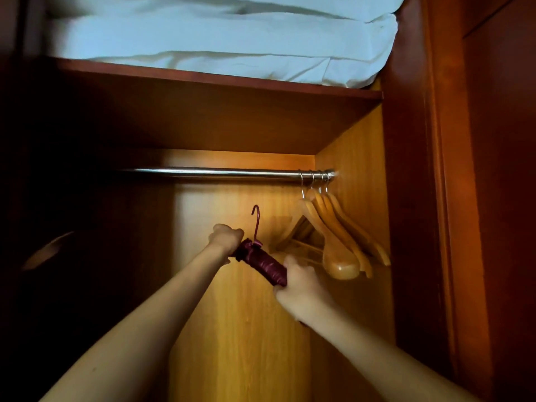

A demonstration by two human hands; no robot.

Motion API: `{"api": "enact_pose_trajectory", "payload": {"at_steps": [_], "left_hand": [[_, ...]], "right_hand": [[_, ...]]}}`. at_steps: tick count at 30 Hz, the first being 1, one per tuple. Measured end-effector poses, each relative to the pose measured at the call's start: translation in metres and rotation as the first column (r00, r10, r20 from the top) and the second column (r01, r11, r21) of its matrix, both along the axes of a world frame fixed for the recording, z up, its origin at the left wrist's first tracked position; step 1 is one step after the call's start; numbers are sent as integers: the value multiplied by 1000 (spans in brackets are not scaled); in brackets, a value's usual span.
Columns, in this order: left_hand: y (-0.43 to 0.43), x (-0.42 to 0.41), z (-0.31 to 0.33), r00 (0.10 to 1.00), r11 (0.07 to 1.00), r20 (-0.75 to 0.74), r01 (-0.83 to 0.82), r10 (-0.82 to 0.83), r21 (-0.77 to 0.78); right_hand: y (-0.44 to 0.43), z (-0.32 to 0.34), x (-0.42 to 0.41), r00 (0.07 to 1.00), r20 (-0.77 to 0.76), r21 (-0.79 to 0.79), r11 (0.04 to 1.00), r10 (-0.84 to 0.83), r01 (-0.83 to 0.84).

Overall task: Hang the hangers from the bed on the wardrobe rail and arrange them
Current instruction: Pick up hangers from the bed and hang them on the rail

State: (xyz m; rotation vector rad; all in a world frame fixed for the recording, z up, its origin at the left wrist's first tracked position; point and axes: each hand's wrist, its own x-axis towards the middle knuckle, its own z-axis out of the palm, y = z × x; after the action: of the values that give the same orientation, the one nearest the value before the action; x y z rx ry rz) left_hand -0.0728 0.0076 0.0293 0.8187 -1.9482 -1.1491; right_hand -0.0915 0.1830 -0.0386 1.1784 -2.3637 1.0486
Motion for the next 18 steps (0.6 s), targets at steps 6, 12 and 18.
{"api": "enact_pose_trajectory", "payload": {"at_steps": [6, 12, 18], "left_hand": [[8, 5, 2, 976, 970, 65, 196, -207, 142], [2, -12, 15, 945, 918, -115, 325, -306, 228], [-35, -16, 38, 898, 901, -355, 357, -259, 246]], "right_hand": [[-26, 36, -7, 997, -47, -55, 997, -65, 62], [-58, 53, -14, 1000, -23, -101, 995, -21, 18], [-90, 70, -23, 992, -23, -191, 973, 128, -130]]}}
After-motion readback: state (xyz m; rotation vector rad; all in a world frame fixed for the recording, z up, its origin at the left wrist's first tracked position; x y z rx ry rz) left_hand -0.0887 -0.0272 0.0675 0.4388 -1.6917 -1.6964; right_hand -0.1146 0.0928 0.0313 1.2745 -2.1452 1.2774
